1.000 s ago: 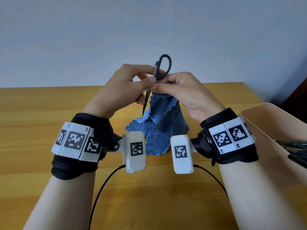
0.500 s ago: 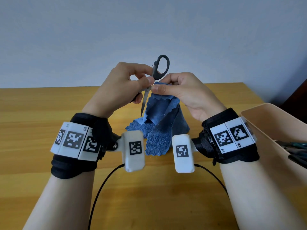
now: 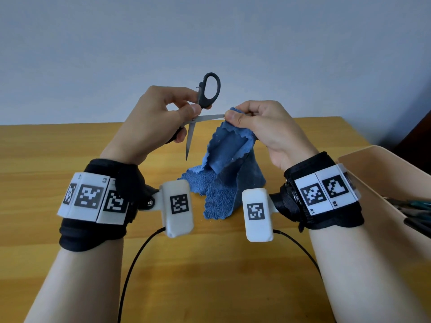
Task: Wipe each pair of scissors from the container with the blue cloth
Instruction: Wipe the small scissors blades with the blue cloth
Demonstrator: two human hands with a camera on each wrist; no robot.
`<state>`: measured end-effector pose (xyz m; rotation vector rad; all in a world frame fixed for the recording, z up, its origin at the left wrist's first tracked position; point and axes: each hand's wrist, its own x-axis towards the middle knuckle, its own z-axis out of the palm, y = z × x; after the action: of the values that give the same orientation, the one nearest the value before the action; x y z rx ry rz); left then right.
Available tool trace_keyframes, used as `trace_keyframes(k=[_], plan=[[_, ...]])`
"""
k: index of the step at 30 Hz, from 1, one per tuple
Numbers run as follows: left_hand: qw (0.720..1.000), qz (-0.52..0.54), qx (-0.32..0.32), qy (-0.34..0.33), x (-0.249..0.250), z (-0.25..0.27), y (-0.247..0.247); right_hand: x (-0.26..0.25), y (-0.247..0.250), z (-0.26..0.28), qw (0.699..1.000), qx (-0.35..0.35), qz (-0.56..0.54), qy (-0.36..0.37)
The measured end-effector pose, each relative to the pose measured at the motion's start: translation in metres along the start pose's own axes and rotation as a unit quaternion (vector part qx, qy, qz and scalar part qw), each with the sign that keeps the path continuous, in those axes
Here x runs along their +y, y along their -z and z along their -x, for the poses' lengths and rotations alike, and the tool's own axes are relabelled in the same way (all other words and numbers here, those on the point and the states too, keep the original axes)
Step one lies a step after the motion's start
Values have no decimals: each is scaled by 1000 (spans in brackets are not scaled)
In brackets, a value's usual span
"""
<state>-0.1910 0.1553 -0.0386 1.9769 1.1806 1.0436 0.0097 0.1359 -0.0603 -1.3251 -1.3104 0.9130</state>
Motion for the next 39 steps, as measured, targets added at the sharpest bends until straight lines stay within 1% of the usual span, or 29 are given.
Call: trace_keyframes(k=[3, 5, 7, 9, 12, 14, 16, 18, 23, 26, 29, 33, 35, 37, 39], plan=[[1000, -5, 7, 4, -2, 0, 3, 3, 0, -3, 998, 55, -42, -6], [1000, -3, 2, 8, -4, 0, 5, 4, 4, -5, 993, 92, -76, -10], [1000, 3, -12, 12, -3, 0, 6, 4, 7, -6, 990, 98, -95, -19], [1000, 6, -24, 15, -3, 0, 5, 3, 7, -5, 991, 69, -117, -21], [1000, 2, -28, 12, -2, 1, 2, 0, 4, -2, 990, -8, -141, -7], [1000, 1, -26, 11, -3, 0, 2, -2, 3, 0, 989, -58, -136, -3], [1000, -2, -26, 8, -3, -1, 1, -4, 1, 2, 987, -93, -128, 0], [1000, -11, -29, 0, -3, -1, -2, -5, -2, 4, 987, -111, -120, -2], [999, -29, -31, -10, 0, -2, -6, -4, -9, 5, 991, -121, -63, 13], [999, -23, -29, -10, 0, -2, -5, -1, -8, 3, 992, -99, -77, -4], [999, -21, -28, -10, 1, -2, -6, 0, -10, 3, 994, -79, -76, 2], [1000, -1, -28, 0, 1, -1, -3, -3, -9, 4, 995, -76, -65, 14], [1000, 10, -22, 6, -1, -1, 0, -5, -5, 4, 996, -62, -66, 13], [1000, 16, -9, 11, -2, -1, 4, -5, 0, 3, 997, -15, -77, 19], [1000, 17, 4, 14, -2, -1, 5, -4, 6, 1, 994, 51, -97, 28]])
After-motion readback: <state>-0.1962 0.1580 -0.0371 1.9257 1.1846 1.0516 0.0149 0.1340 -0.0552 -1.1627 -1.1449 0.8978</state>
